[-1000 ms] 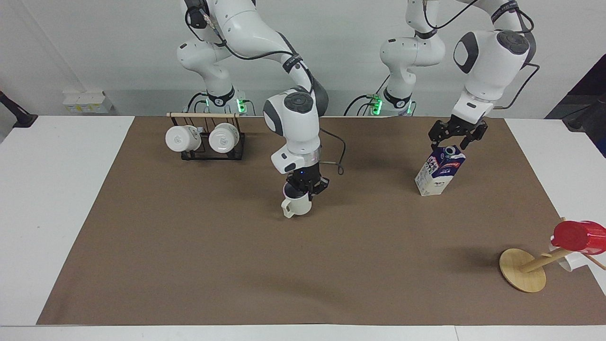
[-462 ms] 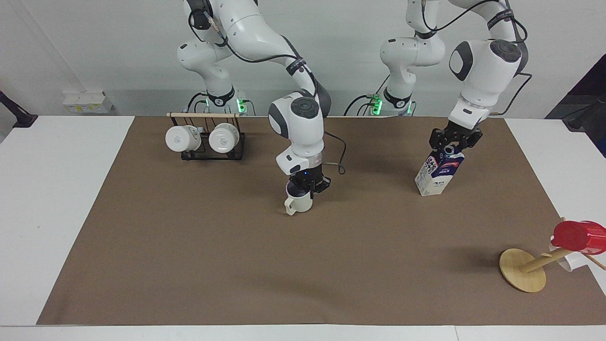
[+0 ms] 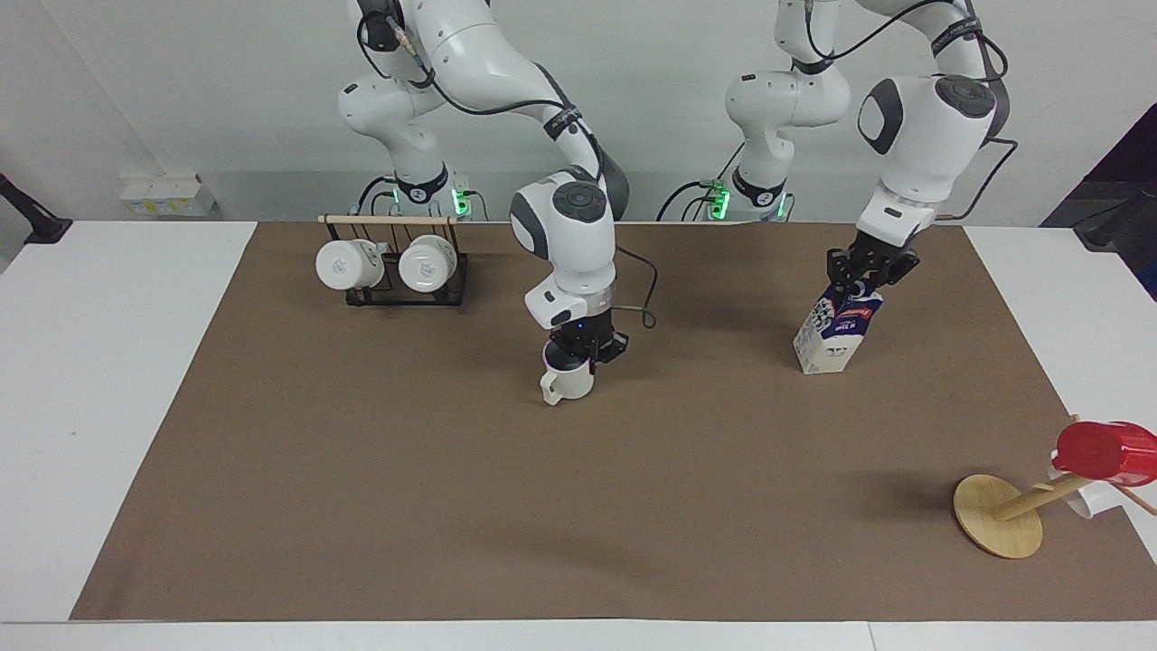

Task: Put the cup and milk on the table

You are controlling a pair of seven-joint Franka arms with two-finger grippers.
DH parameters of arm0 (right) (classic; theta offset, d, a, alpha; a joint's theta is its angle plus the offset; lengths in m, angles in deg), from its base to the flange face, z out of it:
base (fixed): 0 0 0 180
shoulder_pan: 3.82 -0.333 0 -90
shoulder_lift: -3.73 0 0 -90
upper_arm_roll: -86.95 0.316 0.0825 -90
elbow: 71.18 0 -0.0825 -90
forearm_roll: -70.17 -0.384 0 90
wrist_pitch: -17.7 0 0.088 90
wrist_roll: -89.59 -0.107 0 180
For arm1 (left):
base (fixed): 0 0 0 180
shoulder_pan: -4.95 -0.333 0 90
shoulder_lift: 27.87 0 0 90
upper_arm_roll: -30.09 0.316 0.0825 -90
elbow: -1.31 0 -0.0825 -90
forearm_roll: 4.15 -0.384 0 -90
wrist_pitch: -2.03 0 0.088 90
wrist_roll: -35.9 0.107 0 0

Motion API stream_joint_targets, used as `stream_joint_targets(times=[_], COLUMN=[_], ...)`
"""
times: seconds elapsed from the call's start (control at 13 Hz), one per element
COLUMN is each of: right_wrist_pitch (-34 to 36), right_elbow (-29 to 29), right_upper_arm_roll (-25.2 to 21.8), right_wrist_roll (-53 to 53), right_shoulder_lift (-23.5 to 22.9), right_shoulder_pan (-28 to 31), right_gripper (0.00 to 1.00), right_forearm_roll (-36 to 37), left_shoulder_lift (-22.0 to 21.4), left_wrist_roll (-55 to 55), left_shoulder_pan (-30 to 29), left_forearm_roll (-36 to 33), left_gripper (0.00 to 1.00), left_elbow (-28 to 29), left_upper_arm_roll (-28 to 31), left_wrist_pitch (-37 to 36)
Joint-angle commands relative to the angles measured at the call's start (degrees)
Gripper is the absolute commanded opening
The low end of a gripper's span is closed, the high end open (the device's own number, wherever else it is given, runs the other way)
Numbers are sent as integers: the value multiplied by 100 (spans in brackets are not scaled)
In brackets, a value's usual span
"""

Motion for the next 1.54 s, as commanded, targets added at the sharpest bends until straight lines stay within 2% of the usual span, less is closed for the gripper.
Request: stream_joint_targets(times=[0.0,0.08,0.15,0.23,0.31,0.54,0.85,1.23,1.46], right_wrist_pitch=[93,102,111,137,146,207,970,1797,2315], right_elbow=[292,284,258,196,170,125,117,117,108], right_upper_arm_roll=[-3,-3,-3,-3,-12,-3,-39,-65,-65], right_wrist_roll=[3,3,-32,-67,-68,-41,177,1380,2355], right_shoulder_lift=[141,133,133,133,133,456,1299,1951,2346], right_shoulder_pan=[6,6,6,-20,-38,-3,234,1015,1674], right_gripper=[0,19,54,79,97,100,100,100,100], right_forearm_roll=[20,20,20,20,20,12,3,3,-41], left_shoulder_lift=[63,81,211,291,431,591,591,625,1020], left_wrist_roll=[41,32,23,5,-4,-47,-704,-2585,-3666], left_shoulder_pan=[1,1,1,1,1,27,254,1616,2390], left_forearm_roll=[-104,-104,-104,-104,-104,-95,-51,-34,-34], left_gripper=[30,30,30,30,30,30,30,31,30], left_elbow=[-227,-385,-613,-911,-1158,-1555,-1669,-1758,-1758], left_upper_arm_roll=[13,12,21,13,12,12,-110,-199,-199], left_wrist_pitch=[-33,-147,-348,-646,-840,-1176,-1386,-1195,-511])
